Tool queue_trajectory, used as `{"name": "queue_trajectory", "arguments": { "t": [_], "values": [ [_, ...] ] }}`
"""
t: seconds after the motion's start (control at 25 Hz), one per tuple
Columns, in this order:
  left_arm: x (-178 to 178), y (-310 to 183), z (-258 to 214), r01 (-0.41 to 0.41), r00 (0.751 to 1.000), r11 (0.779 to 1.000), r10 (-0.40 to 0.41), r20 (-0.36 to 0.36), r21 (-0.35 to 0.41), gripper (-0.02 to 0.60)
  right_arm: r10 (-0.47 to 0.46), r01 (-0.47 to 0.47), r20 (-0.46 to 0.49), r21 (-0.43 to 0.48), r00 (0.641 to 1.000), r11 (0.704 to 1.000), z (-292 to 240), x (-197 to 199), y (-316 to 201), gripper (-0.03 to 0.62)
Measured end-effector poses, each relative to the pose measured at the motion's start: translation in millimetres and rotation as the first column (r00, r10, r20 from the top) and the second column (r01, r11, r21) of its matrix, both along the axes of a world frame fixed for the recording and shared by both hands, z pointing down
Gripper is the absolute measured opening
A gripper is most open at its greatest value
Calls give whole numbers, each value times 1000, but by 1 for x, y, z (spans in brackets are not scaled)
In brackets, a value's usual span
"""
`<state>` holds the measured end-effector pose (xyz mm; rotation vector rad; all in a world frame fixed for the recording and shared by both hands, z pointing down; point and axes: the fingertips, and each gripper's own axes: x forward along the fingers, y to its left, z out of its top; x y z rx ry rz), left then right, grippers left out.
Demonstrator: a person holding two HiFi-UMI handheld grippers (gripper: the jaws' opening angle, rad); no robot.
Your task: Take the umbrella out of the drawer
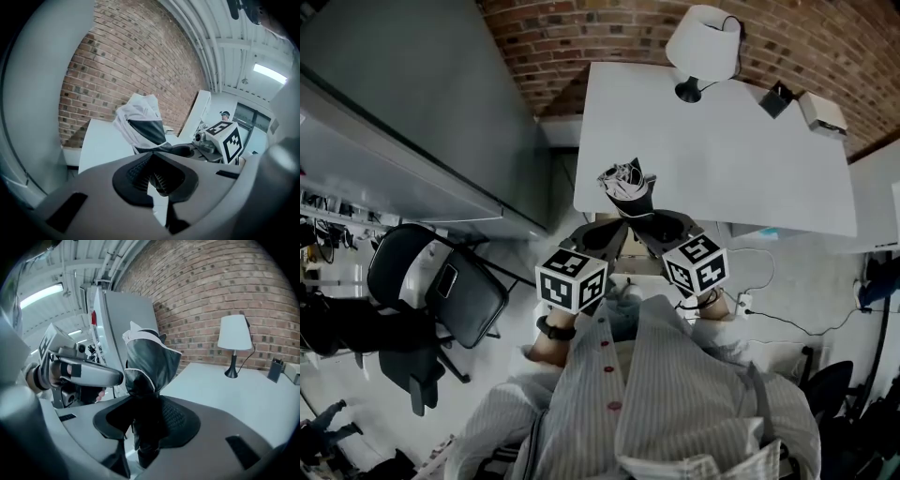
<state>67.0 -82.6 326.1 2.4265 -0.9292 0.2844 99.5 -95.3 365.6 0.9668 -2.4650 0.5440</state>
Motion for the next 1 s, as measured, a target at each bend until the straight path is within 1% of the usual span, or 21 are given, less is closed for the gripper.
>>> {"name": "queue_trajectory", "arguments": {
  "t": [0.2,0.44,0.76,1.0],
  "values": [
    [12,-4,-25,-47,999,997,48,-22,62,9,88,-94,85,60,992,994,-46,15,-5,170],
    [22,-7,-41,-77,996,991,83,-45,113,9,142,-159,146,112,979,981,-78,26,1,170],
    [28,-6,-52,-106,992,983,115,-51,152,9,188,-214,181,135,965,967,-92,35,7,170],
    [25,-6,-54,-99,993,982,109,-50,162,9,202,-230,192,138,960,963,-96,37,7,170]
  ]
}}
